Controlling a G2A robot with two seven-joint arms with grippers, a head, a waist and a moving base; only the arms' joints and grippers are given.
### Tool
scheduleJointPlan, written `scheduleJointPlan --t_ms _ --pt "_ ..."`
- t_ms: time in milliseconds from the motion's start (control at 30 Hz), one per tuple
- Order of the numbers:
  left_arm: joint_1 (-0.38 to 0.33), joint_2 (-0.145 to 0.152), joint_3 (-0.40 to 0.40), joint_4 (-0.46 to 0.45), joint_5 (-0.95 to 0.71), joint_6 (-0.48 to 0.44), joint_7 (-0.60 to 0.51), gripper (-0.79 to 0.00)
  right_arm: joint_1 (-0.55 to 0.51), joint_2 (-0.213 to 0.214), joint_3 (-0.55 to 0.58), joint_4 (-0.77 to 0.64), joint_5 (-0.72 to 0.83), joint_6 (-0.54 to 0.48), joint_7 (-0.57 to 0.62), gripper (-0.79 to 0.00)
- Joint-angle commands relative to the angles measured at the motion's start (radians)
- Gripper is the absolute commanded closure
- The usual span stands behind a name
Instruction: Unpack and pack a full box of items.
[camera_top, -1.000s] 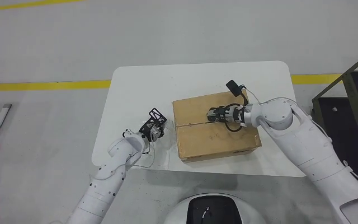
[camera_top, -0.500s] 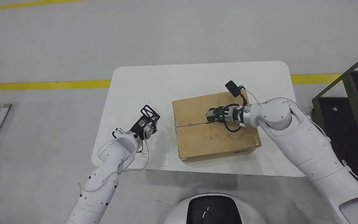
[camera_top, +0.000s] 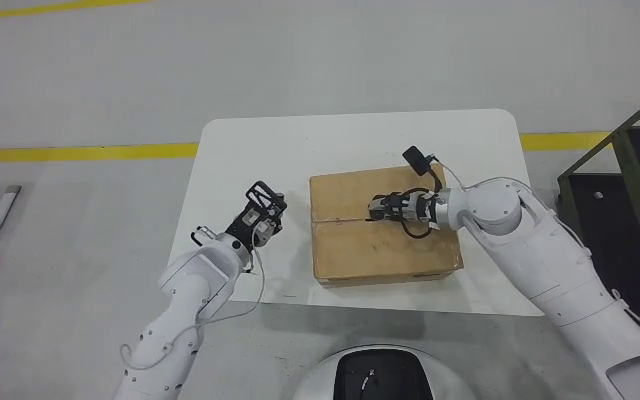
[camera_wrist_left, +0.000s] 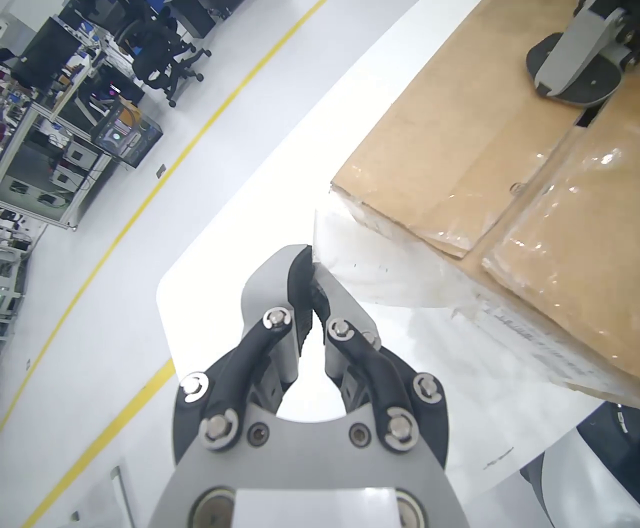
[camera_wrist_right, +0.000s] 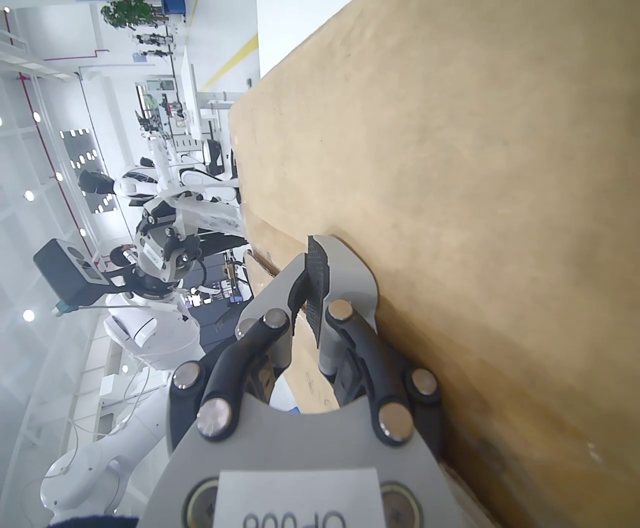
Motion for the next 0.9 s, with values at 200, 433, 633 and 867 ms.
scheduleJointPlan --t_ms 200,433,633,867 --pt "0.002 -0.007 0.014 -0.035 0.026 -0.002 -0.008 -0.428 -0.001 -0.001 -0.002 0.004 0.002 -0.015 0.008 0.000" --pt "-0.035 -0.019 0.047 -0.032 0.096 0.030 0.005 -0.634 -0.004 0.000 0.000 -0.002 0.001 -0.022 0.014 0.000" --pt "-0.084 -0.034 0.072 -0.013 0.097 0.053 0.018 -0.653 -0.011 0.003 0.008 -0.011 -0.003 -0.024 0.016 0.000" --pt "-0.141 -0.052 0.105 0.002 0.102 0.058 0.026 -0.643 -0.023 0.002 0.001 -0.028 -0.005 -0.024 0.011 0.000"
